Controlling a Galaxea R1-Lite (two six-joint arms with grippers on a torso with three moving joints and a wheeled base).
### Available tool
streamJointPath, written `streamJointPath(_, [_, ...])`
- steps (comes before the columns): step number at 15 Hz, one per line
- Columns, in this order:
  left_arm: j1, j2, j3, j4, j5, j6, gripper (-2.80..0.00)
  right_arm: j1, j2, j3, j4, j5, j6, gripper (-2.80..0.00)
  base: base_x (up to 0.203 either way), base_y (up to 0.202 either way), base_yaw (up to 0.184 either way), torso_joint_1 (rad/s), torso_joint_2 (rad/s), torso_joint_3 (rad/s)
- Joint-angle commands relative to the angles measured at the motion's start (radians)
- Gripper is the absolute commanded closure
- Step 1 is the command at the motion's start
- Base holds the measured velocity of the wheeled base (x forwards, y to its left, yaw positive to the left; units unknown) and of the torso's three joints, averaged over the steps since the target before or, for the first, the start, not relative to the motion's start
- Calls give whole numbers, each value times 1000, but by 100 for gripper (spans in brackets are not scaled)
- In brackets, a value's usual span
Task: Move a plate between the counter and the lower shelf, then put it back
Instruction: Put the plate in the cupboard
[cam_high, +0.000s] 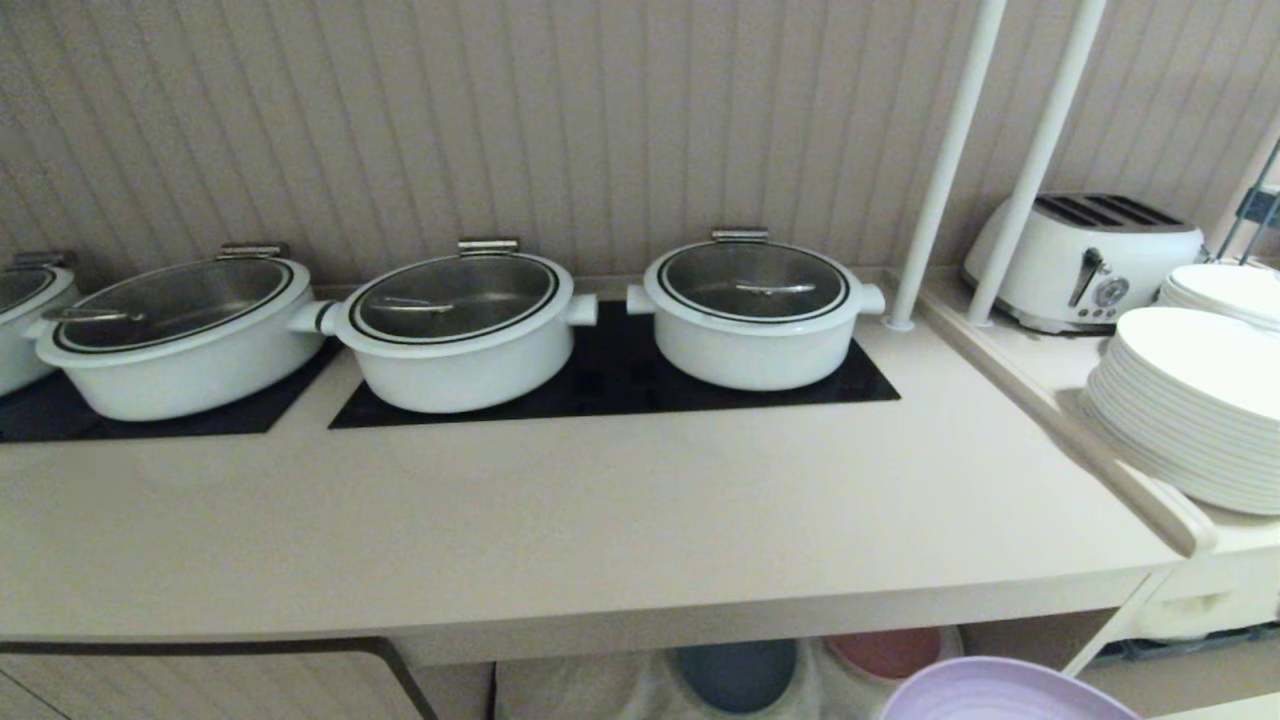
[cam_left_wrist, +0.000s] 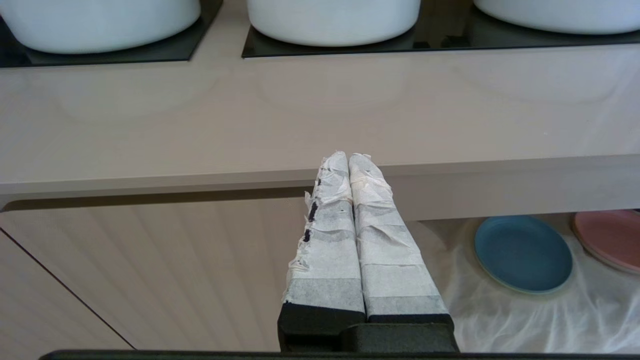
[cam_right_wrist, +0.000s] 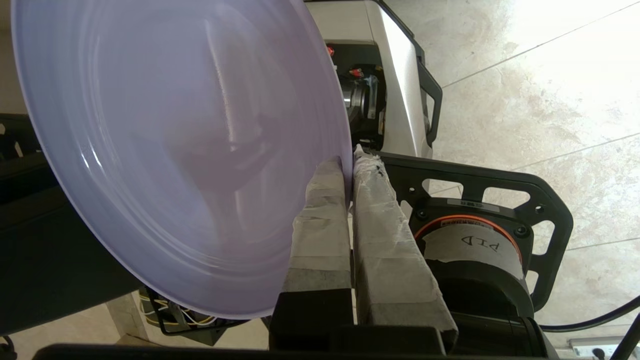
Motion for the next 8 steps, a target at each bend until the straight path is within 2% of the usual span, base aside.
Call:
streamJointPath(1, [0,0,0,0,0,0,0,0,5,-2,5,1,0,0,0,0,0,0,0,0])
streamJointPath(8, [0,0,0,0,0,-1,0,0,2,-3,10,2,0,0,0,0,0,0,0,0])
